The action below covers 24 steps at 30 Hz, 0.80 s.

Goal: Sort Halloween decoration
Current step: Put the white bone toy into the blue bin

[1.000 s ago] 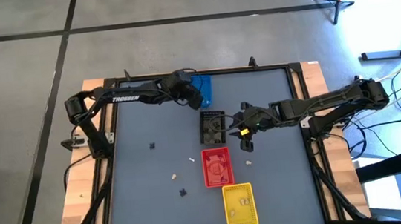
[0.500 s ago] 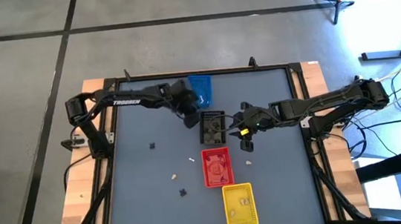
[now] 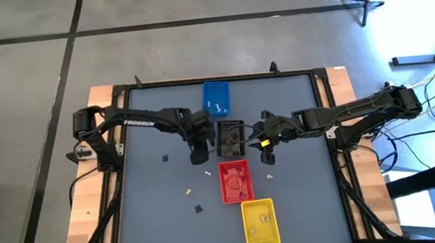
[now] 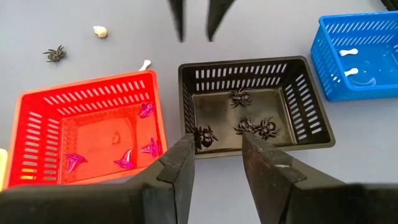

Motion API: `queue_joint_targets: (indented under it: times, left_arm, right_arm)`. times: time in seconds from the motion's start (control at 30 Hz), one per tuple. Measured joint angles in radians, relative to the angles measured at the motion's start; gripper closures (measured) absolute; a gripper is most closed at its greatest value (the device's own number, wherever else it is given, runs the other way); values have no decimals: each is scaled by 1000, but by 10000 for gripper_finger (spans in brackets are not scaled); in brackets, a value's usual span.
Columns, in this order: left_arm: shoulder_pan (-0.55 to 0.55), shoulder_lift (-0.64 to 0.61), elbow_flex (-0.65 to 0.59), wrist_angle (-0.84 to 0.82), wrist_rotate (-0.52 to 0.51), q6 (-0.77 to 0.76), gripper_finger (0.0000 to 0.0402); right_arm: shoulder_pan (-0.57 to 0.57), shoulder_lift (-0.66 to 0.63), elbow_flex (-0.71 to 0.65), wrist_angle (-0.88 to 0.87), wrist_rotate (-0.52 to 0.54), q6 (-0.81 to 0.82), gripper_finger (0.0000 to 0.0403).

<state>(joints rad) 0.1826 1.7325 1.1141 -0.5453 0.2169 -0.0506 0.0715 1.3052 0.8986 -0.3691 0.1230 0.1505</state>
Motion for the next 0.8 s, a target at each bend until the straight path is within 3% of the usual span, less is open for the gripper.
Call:
queue_joint_targets:
  times: [0.17,0.3,0.53,0.8]
  left_arm:
    - [-102,0,0,3,-20,144,242]
    - [-189,0,0,7,-103,218,242]
    - [-298,24,0,27,-178,219,243]
    - [-337,81,0,32,-252,214,246]
  right_arm:
    - [0,0,0,0,0,0,269]
    - [0,0,0,0,0,0,269]
    - [0,0,0,4,0,0,269]
    - [0,0,0,10,0,0,269]
